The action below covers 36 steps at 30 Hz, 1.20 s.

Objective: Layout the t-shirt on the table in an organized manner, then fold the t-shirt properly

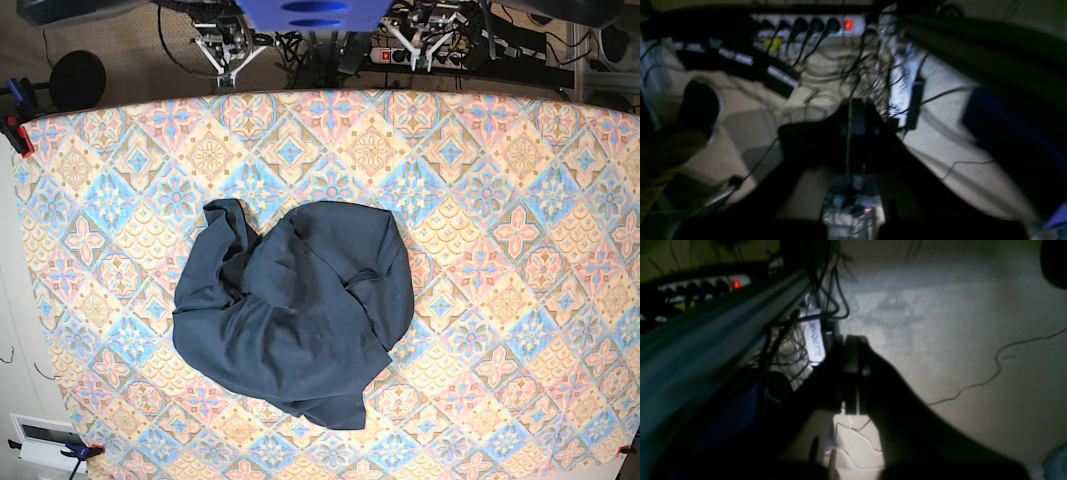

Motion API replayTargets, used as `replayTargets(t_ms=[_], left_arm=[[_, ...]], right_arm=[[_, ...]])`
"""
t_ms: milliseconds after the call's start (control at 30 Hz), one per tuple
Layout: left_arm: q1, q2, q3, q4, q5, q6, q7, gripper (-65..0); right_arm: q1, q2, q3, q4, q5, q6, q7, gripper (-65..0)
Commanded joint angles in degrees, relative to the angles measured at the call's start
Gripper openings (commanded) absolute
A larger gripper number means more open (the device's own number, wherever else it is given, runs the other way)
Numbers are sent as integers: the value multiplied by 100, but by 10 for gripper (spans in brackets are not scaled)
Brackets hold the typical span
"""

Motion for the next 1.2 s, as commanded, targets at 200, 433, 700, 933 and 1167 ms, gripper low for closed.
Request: replayTargets(t_ms=[200,433,700,933,1167], left_arm=[[778,-569,1279,1034,-51,12,-51,-650],[1491,-911,1288,1922,-51,12,-51,-650],[2528,-1404,1288,3653,-60,21,-51,-650],[3521,-1615,1261,5333,-60,30,-51,-650],[4321,-1624,874,6660,-60,30,-51,-650]], right_arm=[[-855,396,3,807,15,-3,-22,-650],[-1540,625,12,1687,15,-3,-22,-650],[-2358,748,65,2803,278,-3,14,-650],[-3193,1161,337,4298,1456,-3,-22,-650],[-3817,1319,654,5458,1667,-3,-22,-650]])
